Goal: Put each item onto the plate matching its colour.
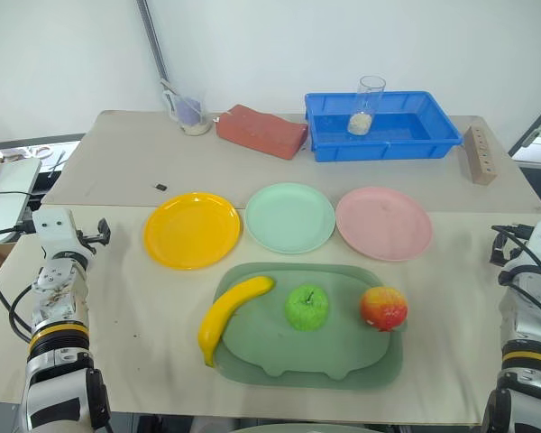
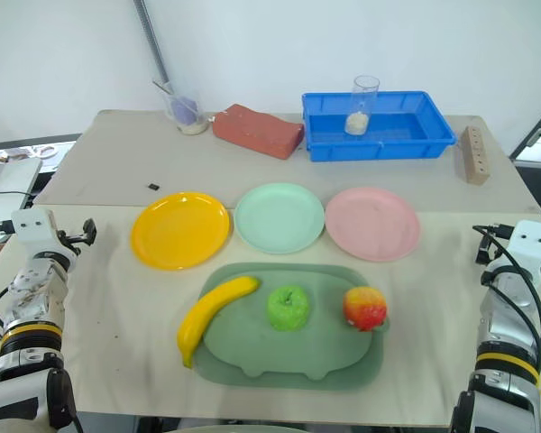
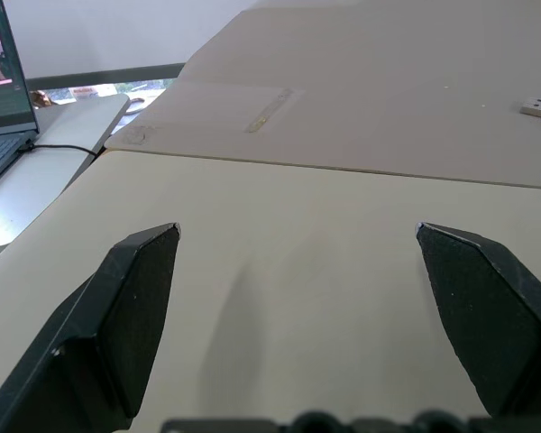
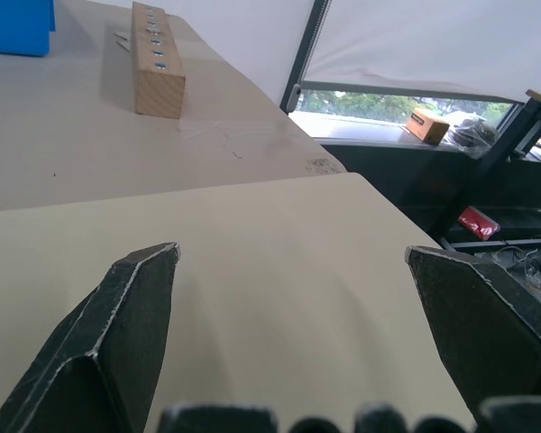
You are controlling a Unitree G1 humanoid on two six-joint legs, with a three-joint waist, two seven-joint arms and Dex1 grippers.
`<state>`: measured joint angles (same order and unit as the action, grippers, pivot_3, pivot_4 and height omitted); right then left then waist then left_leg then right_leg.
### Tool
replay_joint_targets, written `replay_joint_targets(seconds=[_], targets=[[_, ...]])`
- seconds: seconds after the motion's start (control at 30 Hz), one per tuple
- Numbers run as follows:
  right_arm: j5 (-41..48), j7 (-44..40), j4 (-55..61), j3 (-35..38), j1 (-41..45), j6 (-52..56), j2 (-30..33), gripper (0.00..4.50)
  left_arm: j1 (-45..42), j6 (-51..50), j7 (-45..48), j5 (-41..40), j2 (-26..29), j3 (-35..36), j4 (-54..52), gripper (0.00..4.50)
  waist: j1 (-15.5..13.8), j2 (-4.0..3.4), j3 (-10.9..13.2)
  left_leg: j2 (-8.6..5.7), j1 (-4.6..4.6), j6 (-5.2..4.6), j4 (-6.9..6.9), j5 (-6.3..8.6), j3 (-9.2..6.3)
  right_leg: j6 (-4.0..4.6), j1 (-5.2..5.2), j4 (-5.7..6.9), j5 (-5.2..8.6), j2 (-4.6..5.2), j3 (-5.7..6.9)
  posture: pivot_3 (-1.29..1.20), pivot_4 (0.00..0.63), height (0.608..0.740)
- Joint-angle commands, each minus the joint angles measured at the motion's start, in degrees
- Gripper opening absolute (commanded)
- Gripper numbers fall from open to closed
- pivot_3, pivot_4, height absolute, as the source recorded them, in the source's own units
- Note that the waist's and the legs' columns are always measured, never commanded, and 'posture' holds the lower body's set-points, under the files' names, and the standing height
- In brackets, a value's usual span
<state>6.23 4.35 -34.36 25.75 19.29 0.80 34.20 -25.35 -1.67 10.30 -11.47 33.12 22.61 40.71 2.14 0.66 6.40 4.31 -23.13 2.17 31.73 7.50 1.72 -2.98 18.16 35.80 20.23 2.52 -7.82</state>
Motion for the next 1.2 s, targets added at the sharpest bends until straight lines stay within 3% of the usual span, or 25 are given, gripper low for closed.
replay_joint_targets(seconds=[0.03,0.17,0.37,0.5,0.67,0.8,0.93,1.2], targets=[[-0.07,0.47,0.01,1.17,0.9,-1.56,1.76,4.46,0.15,0.2,0.4,-0.74,1.62,1.24,-2.71,4.5,0.04,0.0,0.0,0.0,0.0,0.0,0.0,0.0,0.0,0.0,0.0,0.0,0.0,0.0,0.0,0.0,0.15,0.74],[-0.42,-0.2,1.48,0.48,0.3,-1.36,1.85,4.46,0.88,-1.09,5.79,-2.21,3.71,0.89,-7.59,4.5,0.18,0.02,0.01,0.0,-0.03,0.0,-0.02,0.0,0.0,0.0,-0.01,0.0,0.0,0.0,0.0,0.0,0.15,0.74],[0.46,-7.49,6.24,-1.82,2.46,0.07,3.57,4.46,6.19,-12.13,26.42,-9.12,8.61,-6.53,-31.8,4.5,0.16,-0.09,0.01,0.0,-0.03,0.01,-0.03,0.0,0.02,0.01,0.0,-0.01,0.0,0.01,0.0,0.0,0.15,0.74],[5.01,-21.77,15.6,-5.94,3.8,2.93,5.31,4.46,9.13,-22.08,36.62,-14.85,13.51,-11.95,-47.26,4.5,0.51,-0.3,0.14,0.01,-0.06,0.01,-0.04,0.0,0.01,0.02,-0.04,0.0,-0.01,-0.01,-0.02,0.0,0.15,0.74],[21.06,-44.67,38.65,-13.5,0.62,17.67,8.76,4.46,12.15,-33.83,43.81,-21.42,17.84,-19.05,-62.92,4.5,0.47,-0.32,0.26,0.09,-0.08,-0.03,-0.08,0.03,0.01,0.03,0.0,0.0,0.01,-0.11,-0.03,0.0,0.15,0.74],[31.38,-52.99,55.44,-19.52,-1.4,29.74,12.21,4.46,14.33,-31.62,48.27,-16.9,20.46,-25.69,-65.02,4.5,0.12,-0.24,0.34,0.1,-0.08,-0.03,-0.04,0.03,0.01,0.07,0.01,-0.04,0.02,-0.1,-0.03,0.0,0.15,0.74],[35.26,-56.9,65.27,-23.97,-2.2,35.01,14.41,4.46,12.85,-30.81,48.69,-12.88,19.39,-30.46,-62.76,4.5,-0.62,-0.03,0.46,0.1,-0.05,0.0,0.02,0.06,0.0,0.32,0.18,-0.13,0.16,-0.01,0.01,0.0,0.15,0.74],[37.96,-57.32,71.69,-26.91,-1.13,39.34,14.37,4.46,11.32,-27.58,50.05,-6.25,16.33,-37.54,-59.87,4.5,-1.25,-0.01,0.42,0.12,-0.27,-0.07,0.01,0.07,0.01,0.32,0.18,-0.67,0.02,0.01,0.01,0.0,0.15,0.74]])
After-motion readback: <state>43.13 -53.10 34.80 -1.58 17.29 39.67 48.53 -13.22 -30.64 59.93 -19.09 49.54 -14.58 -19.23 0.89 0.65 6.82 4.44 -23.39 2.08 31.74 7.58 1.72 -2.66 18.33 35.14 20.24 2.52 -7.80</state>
